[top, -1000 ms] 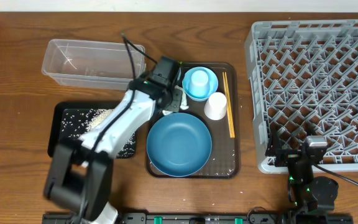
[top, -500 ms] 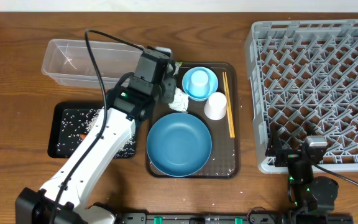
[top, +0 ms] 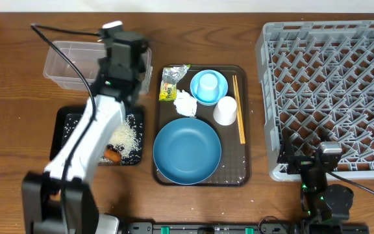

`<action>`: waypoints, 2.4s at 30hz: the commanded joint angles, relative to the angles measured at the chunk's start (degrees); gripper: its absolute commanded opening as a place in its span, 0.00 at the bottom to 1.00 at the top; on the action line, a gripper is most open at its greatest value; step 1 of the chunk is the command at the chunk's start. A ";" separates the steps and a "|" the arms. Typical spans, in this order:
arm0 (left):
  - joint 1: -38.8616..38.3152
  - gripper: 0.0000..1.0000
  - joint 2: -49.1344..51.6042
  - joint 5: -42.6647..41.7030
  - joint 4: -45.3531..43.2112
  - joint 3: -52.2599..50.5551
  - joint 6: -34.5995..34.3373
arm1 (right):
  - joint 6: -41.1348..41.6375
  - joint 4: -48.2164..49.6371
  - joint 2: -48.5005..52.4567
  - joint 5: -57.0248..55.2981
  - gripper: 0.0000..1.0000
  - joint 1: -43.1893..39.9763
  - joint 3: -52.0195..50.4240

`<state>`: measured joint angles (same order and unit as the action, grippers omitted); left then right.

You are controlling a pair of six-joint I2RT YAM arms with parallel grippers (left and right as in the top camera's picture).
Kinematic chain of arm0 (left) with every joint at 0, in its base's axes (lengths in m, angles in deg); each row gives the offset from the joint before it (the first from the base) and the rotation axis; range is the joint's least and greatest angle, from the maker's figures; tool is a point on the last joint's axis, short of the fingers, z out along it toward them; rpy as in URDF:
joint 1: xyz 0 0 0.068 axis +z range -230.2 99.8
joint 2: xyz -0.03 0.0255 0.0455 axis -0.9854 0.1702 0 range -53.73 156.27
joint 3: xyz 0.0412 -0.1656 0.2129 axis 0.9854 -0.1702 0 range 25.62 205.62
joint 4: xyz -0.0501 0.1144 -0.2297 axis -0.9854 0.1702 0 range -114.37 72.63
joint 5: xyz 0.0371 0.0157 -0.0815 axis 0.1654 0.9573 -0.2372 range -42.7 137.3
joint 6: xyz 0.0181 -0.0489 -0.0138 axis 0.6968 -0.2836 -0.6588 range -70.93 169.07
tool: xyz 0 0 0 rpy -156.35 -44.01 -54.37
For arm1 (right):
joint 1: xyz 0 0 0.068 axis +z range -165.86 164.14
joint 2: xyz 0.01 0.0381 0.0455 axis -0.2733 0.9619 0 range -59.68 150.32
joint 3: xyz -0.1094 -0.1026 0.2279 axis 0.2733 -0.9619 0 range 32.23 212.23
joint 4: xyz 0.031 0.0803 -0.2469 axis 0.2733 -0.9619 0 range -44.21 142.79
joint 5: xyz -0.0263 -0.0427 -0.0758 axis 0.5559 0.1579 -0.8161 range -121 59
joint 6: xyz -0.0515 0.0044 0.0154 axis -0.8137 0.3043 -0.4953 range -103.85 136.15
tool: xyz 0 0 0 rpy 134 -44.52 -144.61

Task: Sort waste into correct bins and load items into the dishwasher rack
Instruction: 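Carry the tissue to the clear plastic bin and release it, then return the left gripper to the brown tray and grasp more tissue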

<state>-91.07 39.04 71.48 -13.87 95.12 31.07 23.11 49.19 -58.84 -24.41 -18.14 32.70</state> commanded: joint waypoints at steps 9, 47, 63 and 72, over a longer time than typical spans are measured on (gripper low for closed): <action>2.91 0.84 0.87 1.77 -3.23 0.98 -3.10 | -0.17 -0.11 -0.35 -0.15 0.99 -0.70 -0.13; -17.55 0.77 14.40 -25.55 17.79 0.81 9.01 | -0.17 -0.11 -0.35 -0.15 0.99 -0.70 -0.13; -18.69 0.34 18.95 -21.55 15.52 0.87 8.98 | -0.17 -0.11 -0.35 -0.15 0.99 -0.70 -0.13; -18.73 0.06 10.84 -21.59 15.96 1.49 8.92 | -0.17 -0.11 -0.35 -0.15 0.99 -0.70 -0.13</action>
<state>-109.89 55.78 49.19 1.78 95.84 40.01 23.11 49.19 -58.84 -24.41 -18.14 32.70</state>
